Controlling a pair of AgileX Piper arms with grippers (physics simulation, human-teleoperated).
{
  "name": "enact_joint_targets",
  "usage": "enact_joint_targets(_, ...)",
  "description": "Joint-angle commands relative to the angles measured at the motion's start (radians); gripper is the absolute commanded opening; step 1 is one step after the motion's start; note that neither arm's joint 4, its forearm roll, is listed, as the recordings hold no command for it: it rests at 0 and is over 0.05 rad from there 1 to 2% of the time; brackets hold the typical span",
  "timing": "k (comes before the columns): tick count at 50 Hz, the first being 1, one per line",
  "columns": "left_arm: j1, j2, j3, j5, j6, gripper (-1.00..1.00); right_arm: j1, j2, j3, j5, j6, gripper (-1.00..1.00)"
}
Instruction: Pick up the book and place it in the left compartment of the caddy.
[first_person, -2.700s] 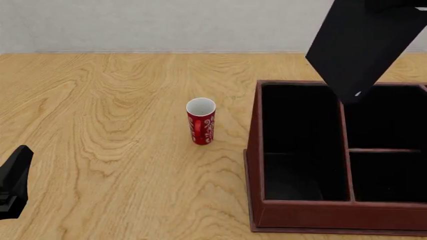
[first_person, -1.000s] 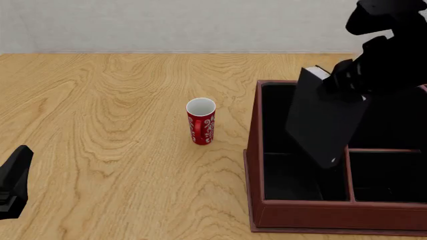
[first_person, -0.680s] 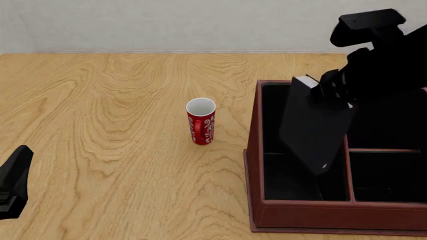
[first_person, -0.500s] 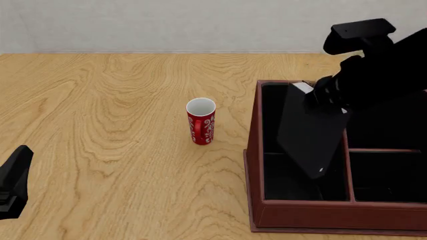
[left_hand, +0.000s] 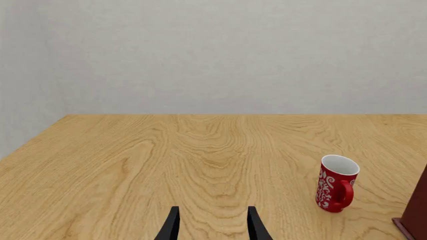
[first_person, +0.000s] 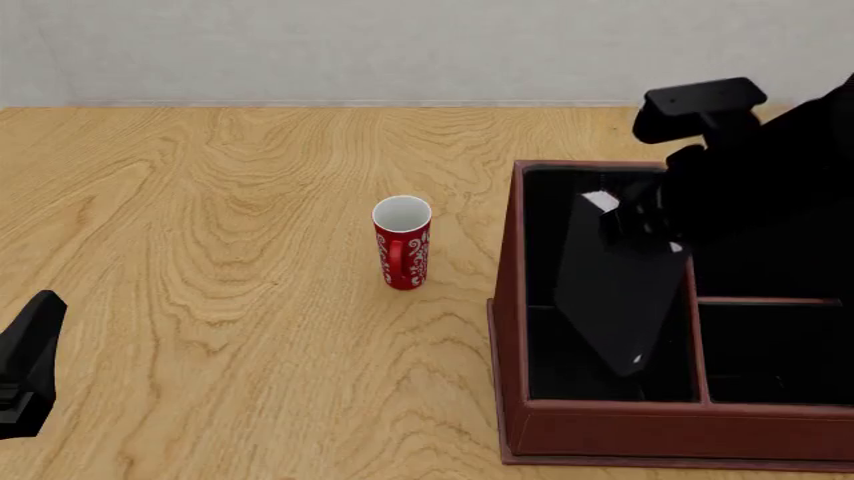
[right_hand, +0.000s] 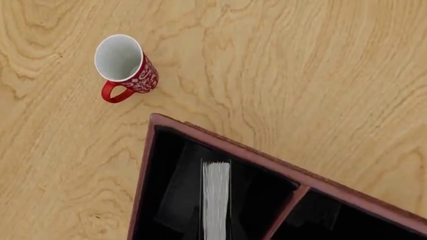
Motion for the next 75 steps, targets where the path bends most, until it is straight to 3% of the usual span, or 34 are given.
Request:
enact_joint_targets(1,0.0,0.0,0.0,0.0,0.0,1.0,0.008,0.002,0.01,-0.02,0.037,-1.0)
enact_joint_targets(36,0.0,0.0,0.0,0.0,0.0,1.0,0.001,0.013,0.061,-0.049,0.025,-1.0)
enact_joint_targets(75,0.0,0.0,0.0,0.0,0.0,1.0,0.029,0.042,0.108,-0.09,0.057,-1.0)
